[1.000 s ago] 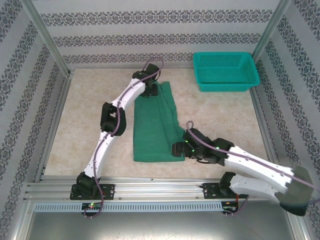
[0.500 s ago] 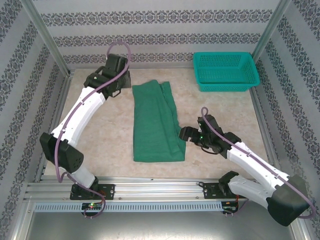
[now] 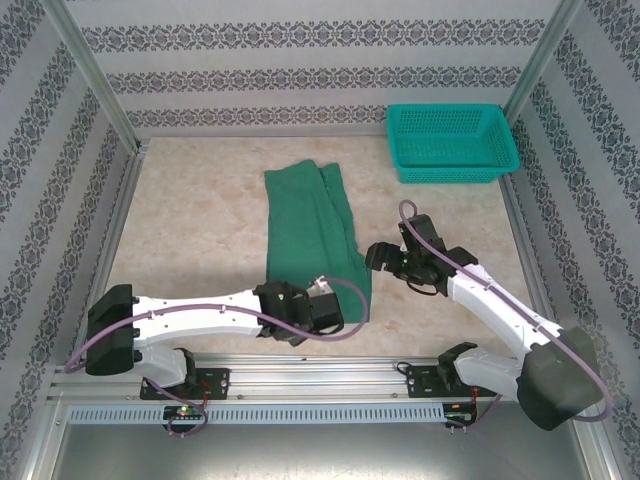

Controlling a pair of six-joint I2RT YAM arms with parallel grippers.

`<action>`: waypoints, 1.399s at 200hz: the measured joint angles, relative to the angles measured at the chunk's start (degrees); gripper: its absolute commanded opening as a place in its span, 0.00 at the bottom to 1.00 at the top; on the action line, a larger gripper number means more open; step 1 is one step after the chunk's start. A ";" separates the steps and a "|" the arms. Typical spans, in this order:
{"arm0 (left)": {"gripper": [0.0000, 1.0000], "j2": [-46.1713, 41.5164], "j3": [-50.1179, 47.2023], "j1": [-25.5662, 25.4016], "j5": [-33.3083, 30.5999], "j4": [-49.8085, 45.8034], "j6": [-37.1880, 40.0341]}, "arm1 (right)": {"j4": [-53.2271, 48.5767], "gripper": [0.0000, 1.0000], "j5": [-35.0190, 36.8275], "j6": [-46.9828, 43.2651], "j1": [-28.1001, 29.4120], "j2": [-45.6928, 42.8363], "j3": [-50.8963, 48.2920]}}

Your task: Roll up the long pants

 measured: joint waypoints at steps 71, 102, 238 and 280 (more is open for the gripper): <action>0.83 14.27 -1.62 0.02 0.94 5.22 5.44 | 0.42 0.88 -1.49 0.81 -0.11 -0.94 -0.22; 0.62 18.53 -0.96 1.14 2.19 7.91 7.39 | -0.31 0.87 -1.44 0.81 -0.13 -4.07 -0.44; 0.02 19.10 21.05 9.03 19.96 -1.51 11.08 | -5.92 0.84 1.73 0.92 -2.99 -9.25 -2.73; 0.04 20.33 22.58 18.69 36.72 -2.60 9.44 | -7.04 0.65 1.95 1.88 -3.87 -14.99 -2.71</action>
